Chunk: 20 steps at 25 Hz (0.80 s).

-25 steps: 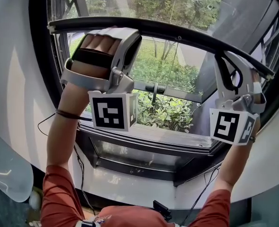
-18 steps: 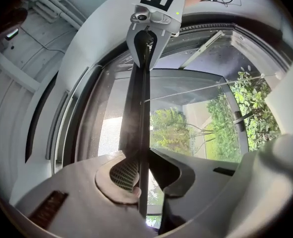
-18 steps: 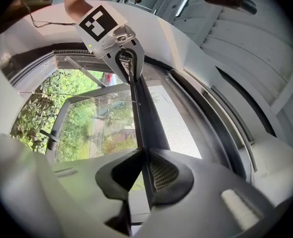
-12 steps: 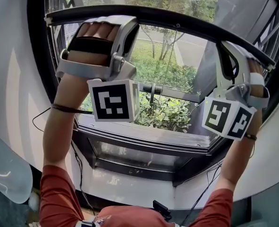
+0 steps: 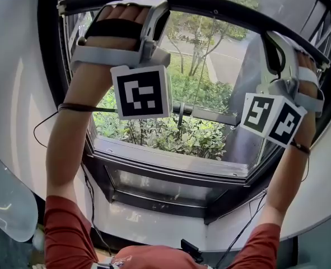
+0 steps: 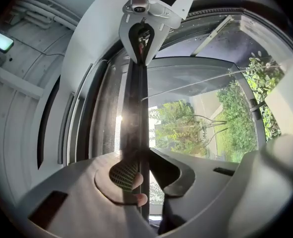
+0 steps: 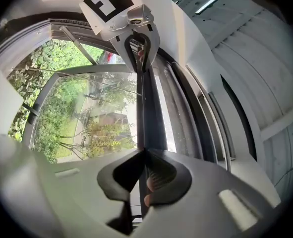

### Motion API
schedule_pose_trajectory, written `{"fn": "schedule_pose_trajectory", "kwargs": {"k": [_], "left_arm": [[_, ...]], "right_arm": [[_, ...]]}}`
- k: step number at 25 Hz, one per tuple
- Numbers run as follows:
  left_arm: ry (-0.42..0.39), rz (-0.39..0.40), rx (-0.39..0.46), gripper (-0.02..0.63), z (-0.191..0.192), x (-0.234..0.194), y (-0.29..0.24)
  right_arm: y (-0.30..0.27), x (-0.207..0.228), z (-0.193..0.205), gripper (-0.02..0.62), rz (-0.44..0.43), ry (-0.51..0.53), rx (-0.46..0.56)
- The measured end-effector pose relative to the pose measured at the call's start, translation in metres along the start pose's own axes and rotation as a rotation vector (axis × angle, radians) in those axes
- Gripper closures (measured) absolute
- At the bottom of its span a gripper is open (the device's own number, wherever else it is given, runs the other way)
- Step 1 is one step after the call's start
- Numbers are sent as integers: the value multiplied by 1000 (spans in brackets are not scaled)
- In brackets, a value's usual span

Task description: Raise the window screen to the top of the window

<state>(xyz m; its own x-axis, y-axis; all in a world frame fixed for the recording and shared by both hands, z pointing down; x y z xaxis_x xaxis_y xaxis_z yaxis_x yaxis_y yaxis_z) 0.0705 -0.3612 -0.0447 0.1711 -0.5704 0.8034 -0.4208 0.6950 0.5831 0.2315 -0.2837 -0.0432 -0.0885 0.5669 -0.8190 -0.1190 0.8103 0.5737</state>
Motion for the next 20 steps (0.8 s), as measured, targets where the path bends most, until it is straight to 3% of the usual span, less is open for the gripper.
{"fn": "schedule_pose_trajectory", "kwargs": {"k": [12, 20], "left_arm": [[13, -43, -24, 534, 3, -29, -23], [53, -10, -24, 534, 6, -47, -43]], "right_arm": [[-24, 30, 0, 565, 58, 77, -42], [-45, 55, -2, 563, 87, 101, -55]]}}
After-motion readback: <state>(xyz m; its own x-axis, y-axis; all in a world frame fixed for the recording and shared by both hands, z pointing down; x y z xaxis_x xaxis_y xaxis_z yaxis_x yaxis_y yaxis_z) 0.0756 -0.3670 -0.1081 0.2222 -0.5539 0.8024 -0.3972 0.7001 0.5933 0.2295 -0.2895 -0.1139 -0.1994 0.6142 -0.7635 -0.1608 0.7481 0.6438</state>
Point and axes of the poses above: the fingertips, and each gripper's own axes: y backward along the fingers, x to its right, z out of its underside, the point moved 3 cm from there along y, backward along the fingers, and after that the axes turned 4 degrees about -y, right-handed, at the moved point
